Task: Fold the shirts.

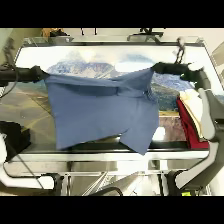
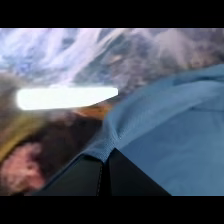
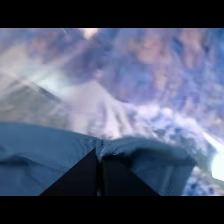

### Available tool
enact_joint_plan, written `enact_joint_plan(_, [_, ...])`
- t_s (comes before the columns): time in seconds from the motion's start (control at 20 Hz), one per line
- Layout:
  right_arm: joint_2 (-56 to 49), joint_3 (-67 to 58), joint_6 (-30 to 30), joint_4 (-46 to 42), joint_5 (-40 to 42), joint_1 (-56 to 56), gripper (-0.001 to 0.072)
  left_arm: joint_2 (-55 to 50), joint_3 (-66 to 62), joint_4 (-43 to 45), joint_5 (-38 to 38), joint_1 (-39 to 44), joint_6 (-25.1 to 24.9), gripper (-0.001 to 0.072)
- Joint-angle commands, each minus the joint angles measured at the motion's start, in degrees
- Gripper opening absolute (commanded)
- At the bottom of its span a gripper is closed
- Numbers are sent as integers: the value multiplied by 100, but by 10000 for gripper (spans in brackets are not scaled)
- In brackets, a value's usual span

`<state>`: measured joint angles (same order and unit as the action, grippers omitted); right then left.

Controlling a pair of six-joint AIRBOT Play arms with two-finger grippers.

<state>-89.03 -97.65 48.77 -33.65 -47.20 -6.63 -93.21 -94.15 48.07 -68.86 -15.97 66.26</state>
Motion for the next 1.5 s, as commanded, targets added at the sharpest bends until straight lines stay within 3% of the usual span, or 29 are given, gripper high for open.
enact_joint_plan(0.0, [-1051, -535, 179, -107, 323, 11, 18, -1436, -981, 245, -144, 24, 83, 10])
enact_joint_plan(0.3, [-1169, -745, 203, -315, -247, -149, 18, -2116, -2118, 409, -575, 74, 492, 10])
enact_joint_plan(0.5, [-1169, -745, 348, -844, -490, -144, 18, -2118, -1805, 1694, -597, 350, 874, 10])
enact_joint_plan(0.7, [-1182, -741, 533, -1425, -599, -63, 18, -2122, -1482, 2426, -295, 616, 905, 10])
enact_joint_plan(1.1, [-1235, -743, 522, -1416, -603, 68, 24, -2192, -1445, 2376, -153, 682, 925, 15])
enact_joint_plan(1.15, [-1217, -743, 527, -1412, -625, 94, 122, -2188, -1445, 2376, -197, 682, 925, 152])
enact_joint_plan(1.2, [-1167, -743, 527, -1416, -632, 103, 275, -2177, -1445, 2378, -269, 682, 927, 599])
enact_joint_plan(1.25, [-1084, -745, 529, -1416, -682, 101, 286, -2157, -1453, 2380, -365, 680, 977, 690])
enact_joint_plan(1.3, [-957, -748, 529, -1434, -756, 85, 291, -2144, -1543, 2393, -557, 664, 1005, 691])
enact_joint_plan(1.35, [-774, -748, 608, -1506, -881, 42, 351, -2144, -1744, 2398, -813, 623, 1062, 691])
enact_joint_plan(1.4, [-546, -748, 894, -1665, -1075, -46, 478, -2140, -2017, 2396, -1145, 566, 1189, 691])
enact_joint_plan(1.45, [-304, -745, 1231, -1926, -1351, -166, 514, -2135, -2332, 2391, -1563, 487, 1298, 691])
